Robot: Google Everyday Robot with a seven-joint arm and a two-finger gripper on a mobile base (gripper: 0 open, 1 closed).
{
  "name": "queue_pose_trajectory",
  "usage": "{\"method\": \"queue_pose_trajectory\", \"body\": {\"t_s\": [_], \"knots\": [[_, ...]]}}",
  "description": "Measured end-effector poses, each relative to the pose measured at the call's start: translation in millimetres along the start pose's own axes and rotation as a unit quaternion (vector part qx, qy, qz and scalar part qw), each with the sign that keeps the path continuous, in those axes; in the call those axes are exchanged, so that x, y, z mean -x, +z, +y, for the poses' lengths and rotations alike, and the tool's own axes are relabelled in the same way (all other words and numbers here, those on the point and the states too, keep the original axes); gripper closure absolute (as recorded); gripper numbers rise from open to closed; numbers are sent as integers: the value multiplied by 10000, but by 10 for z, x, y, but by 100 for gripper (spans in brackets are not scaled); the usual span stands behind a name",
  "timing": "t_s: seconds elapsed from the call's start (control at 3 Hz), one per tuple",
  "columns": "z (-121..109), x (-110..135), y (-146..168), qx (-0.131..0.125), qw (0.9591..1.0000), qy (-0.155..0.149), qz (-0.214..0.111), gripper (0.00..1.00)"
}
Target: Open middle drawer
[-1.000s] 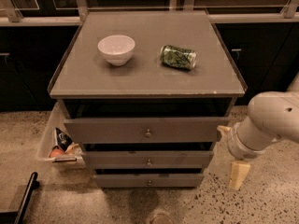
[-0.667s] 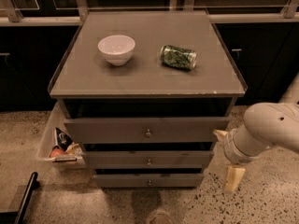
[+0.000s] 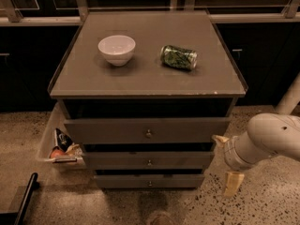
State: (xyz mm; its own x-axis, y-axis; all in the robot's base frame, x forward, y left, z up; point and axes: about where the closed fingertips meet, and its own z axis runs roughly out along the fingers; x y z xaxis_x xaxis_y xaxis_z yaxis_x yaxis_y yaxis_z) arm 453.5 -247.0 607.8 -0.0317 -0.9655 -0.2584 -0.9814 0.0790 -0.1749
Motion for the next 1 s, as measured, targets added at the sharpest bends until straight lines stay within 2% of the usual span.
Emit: {"method": "queue_pose_trajectory", "body": {"t_s": [0.33, 0.67, 1.0], "knots": [[10, -80, 248, 121, 9997, 159, -104, 0], [-20, -244, 712, 221, 9995, 150, -159, 0], [-12, -389, 1169, 179, 9996, -102, -207, 0]]}}
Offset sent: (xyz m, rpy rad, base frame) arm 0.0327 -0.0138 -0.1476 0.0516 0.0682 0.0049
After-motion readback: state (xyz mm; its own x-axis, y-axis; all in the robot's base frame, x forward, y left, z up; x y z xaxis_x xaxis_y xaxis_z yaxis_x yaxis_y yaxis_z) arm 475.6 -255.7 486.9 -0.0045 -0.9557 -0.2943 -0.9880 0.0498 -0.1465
